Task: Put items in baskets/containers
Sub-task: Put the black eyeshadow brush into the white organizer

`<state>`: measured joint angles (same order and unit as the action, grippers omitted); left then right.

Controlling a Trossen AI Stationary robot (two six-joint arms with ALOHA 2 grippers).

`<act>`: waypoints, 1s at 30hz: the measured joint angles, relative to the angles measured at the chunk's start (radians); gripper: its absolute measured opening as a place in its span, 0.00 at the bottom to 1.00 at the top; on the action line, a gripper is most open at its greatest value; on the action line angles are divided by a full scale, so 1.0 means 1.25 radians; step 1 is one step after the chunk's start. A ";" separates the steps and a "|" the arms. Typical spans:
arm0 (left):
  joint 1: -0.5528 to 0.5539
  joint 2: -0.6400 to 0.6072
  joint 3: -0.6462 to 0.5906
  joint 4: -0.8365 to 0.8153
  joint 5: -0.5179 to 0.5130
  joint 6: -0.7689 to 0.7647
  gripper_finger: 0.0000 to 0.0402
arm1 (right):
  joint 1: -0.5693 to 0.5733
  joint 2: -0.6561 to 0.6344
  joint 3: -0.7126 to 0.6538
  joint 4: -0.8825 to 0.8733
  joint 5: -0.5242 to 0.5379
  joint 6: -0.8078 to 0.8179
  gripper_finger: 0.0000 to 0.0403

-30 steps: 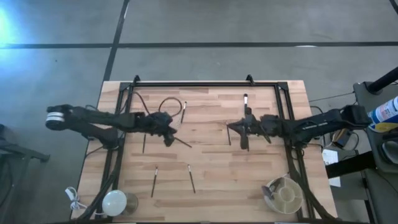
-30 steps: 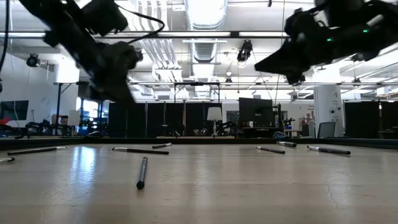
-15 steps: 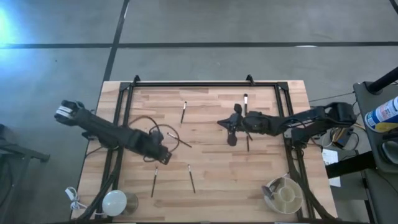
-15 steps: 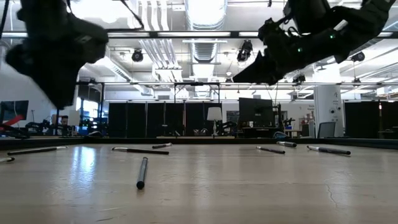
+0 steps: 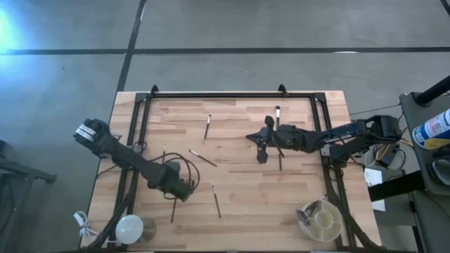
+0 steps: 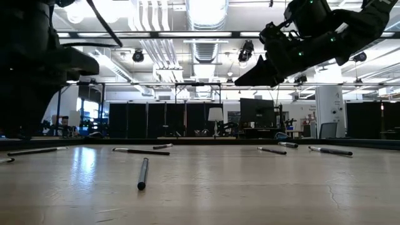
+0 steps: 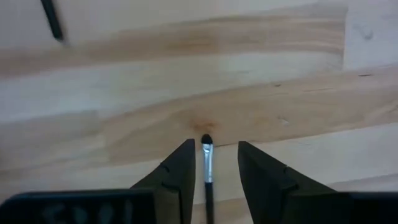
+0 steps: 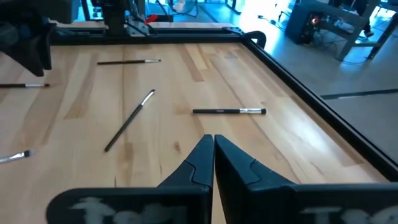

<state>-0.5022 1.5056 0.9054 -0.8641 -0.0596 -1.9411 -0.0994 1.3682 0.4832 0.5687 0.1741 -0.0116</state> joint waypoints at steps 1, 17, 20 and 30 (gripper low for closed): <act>-0.001 0.009 0.000 0.001 0.003 -0.008 0.28 | 0.001 0.000 -0.001 -0.001 0.000 0.000 0.02; -0.011 0.129 0.001 0.050 0.026 -0.018 0.20 | 0.001 0.002 -0.014 -0.004 0.000 -0.015 0.02; -0.012 0.141 -0.004 0.048 0.021 -0.017 0.11 | 0.001 0.002 -0.016 -0.003 0.000 -0.018 0.02; -0.015 0.110 -0.006 0.028 -0.032 0.050 0.01 | 0.000 0.002 -0.016 0.027 0.000 -0.027 0.02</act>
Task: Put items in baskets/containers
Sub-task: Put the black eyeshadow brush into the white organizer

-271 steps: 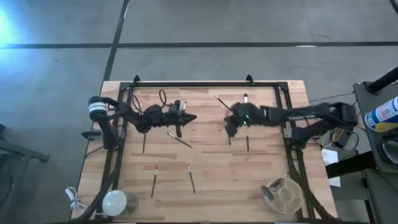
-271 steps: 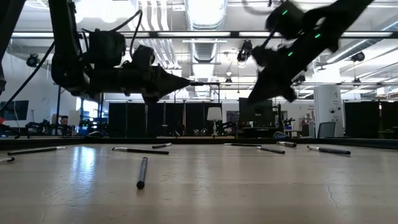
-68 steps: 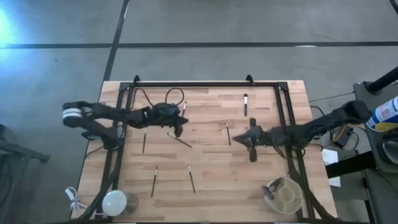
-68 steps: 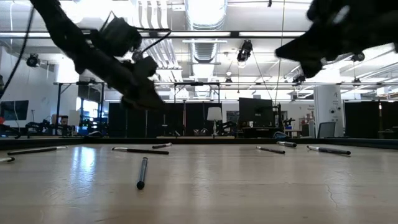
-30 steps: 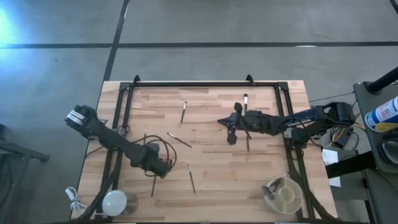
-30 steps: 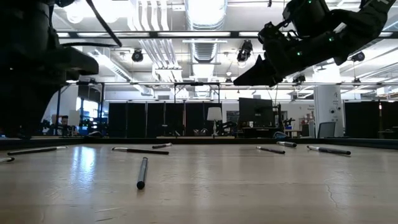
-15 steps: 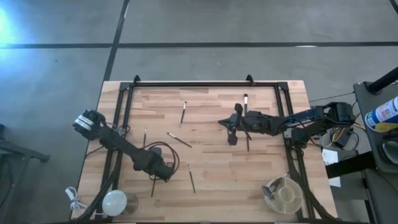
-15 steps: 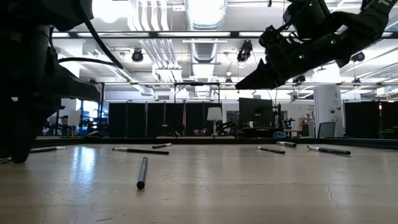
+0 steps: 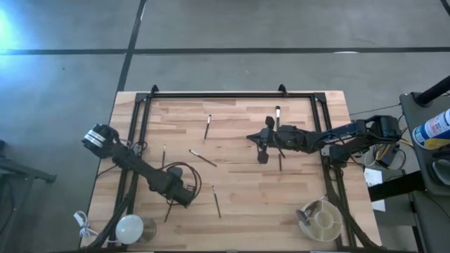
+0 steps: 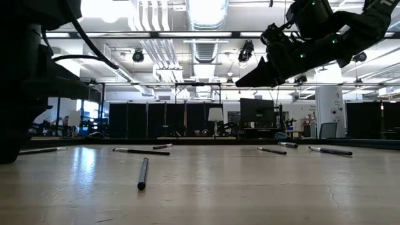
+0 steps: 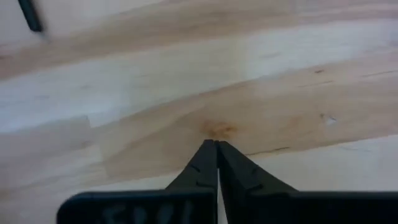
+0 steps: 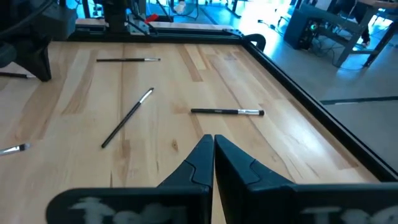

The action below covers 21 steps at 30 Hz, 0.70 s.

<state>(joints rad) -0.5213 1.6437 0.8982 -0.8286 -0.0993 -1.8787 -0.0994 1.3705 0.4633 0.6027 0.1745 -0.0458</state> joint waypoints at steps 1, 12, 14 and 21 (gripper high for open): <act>-0.001 -0.011 -0.003 0.000 -0.028 0.005 0.00 | 0.000 0.000 0.000 0.003 0.000 0.000 0.02; 0.022 -0.159 -0.063 0.188 -0.410 0.226 0.00 | 0.000 0.000 0.000 0.001 0.000 0.013 0.02; 0.041 -0.182 -0.104 0.312 -0.443 0.334 0.00 | 0.001 0.000 -0.001 0.001 0.000 0.014 0.02; 0.144 -0.219 -0.296 0.993 -0.463 0.837 0.00 | 0.001 0.000 -0.002 0.005 -0.047 0.051 0.02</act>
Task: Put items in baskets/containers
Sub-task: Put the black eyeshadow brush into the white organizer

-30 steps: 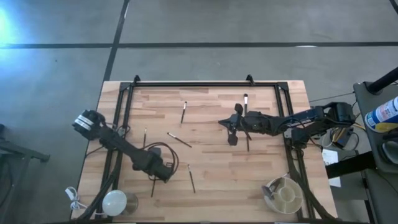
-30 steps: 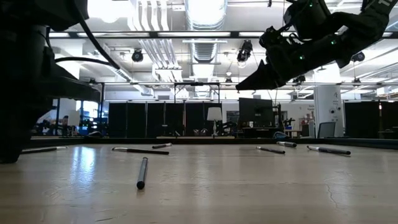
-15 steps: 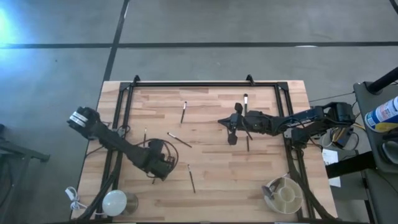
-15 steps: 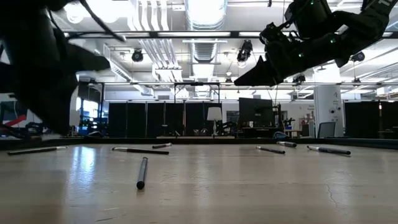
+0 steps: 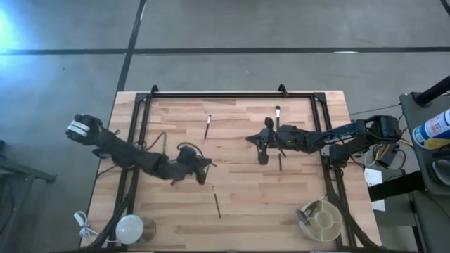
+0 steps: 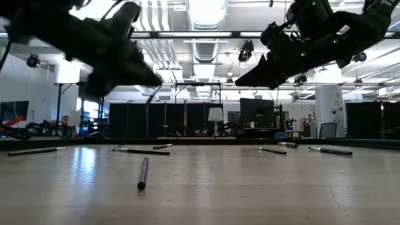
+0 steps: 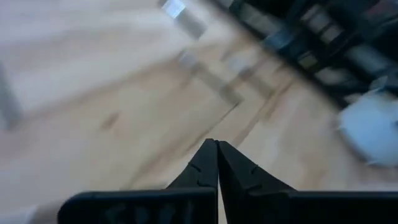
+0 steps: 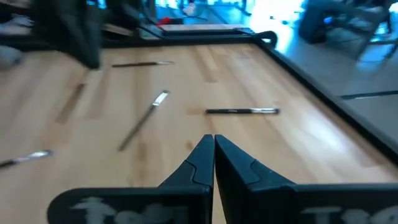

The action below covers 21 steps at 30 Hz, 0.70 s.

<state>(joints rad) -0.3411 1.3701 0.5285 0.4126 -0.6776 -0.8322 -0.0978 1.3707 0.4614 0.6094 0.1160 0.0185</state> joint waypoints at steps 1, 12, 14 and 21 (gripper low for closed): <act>0.019 0.003 -0.027 0.108 0.025 0.069 0.00 | 0.000 0.000 0.000 0.006 -0.021 0.011 0.02; 0.205 0.064 -0.096 0.570 0.385 0.413 0.00 | 0.056 0.046 0.009 0.168 -0.117 0.185 0.09; 0.223 0.069 -0.073 0.574 0.434 0.445 0.00 | 0.068 0.075 0.023 0.214 -0.116 0.197 0.13; 0.238 0.087 -0.018 0.572 0.507 0.520 0.00 | 0.075 0.162 0.104 0.253 -0.114 0.209 0.31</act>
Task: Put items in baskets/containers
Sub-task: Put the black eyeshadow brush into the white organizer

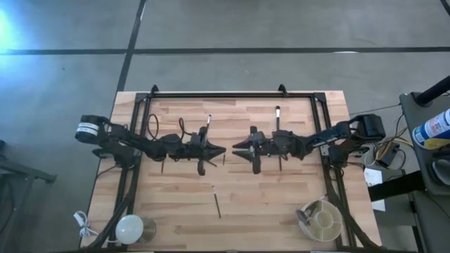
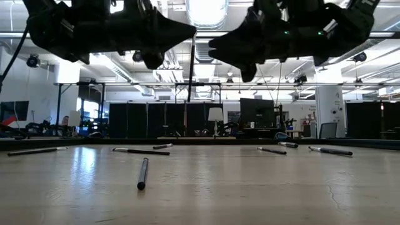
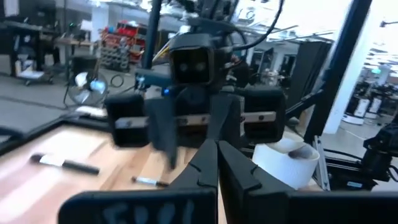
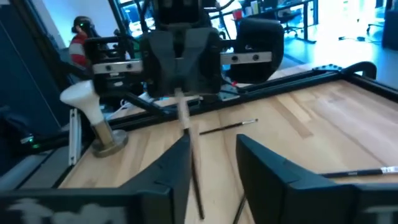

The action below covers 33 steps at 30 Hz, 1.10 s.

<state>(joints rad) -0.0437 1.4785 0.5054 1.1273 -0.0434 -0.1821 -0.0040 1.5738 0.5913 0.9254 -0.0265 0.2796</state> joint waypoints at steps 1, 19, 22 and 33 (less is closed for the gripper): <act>0.000 0.000 0.002 0.001 0.002 0.005 0.00 | 0.000 0.012 0.013 0.001 0.000 -0.007 0.33; 0.004 -0.001 0.011 0.000 0.001 0.037 0.00 | -0.001 0.111 0.126 -0.003 -0.031 -0.053 0.23; 0.006 -0.002 0.011 0.001 0.001 0.040 0.00 | -0.001 0.099 0.122 -0.004 -0.030 -0.047 0.21; 0.009 -0.002 0.011 0.002 -0.001 0.041 0.00 | -0.001 0.103 0.131 -0.004 -0.027 -0.044 0.23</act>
<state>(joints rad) -0.0322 1.4757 0.5190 1.1297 -0.0444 -0.1307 -0.0048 1.7022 0.7556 0.9199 -0.0608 0.2249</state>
